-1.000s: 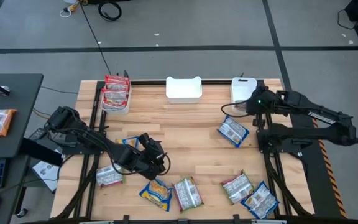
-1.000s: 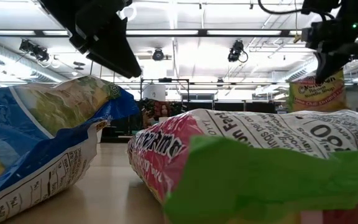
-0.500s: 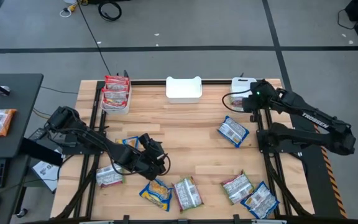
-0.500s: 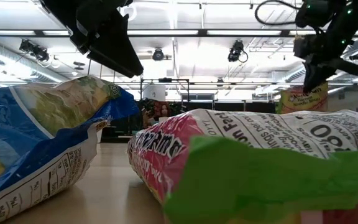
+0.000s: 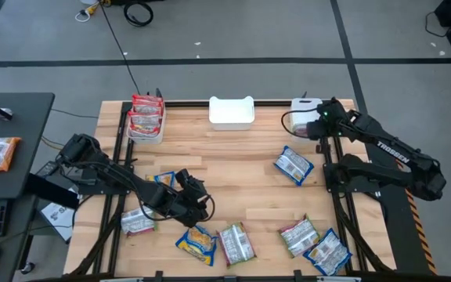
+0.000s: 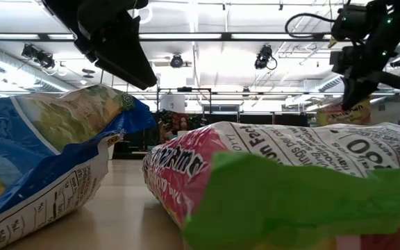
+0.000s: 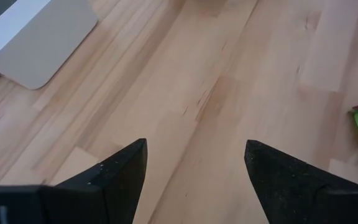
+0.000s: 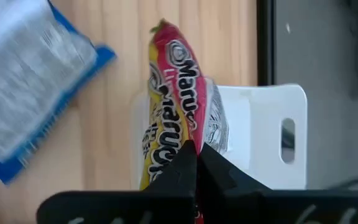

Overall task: Sort Maruchan noodles
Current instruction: Put the green noodle pack into the right white bin

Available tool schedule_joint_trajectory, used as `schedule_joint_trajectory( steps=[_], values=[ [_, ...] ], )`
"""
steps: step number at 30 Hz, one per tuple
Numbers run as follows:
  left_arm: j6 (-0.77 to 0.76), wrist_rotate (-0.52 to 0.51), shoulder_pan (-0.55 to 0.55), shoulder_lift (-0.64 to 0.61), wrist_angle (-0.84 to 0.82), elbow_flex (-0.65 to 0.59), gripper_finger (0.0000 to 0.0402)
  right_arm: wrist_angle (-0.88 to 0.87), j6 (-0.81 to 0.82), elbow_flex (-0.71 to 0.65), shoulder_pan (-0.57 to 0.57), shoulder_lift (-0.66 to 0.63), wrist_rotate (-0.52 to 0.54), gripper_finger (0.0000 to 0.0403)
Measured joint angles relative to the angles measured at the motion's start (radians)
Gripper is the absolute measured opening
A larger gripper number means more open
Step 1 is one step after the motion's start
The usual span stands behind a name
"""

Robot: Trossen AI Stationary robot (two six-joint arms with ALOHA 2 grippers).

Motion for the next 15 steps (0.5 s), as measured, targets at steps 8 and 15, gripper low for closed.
schedule_joint_trajectory(
  steps=[8, 15],
  values=[
    [0.001, 0.0, 0.0, 0.0, -0.002, 0.0, 0.0274, 0.016, 0.057, 0.0, -0.011, -0.003, -0.068, 0.0004],
    [0.001, 0.0, 0.0, 0.0, -0.003, 0.0, 0.0274, 0.022, 0.181, 0.001, -0.07, 0.028, -0.228, 0.0004]
  ],
)
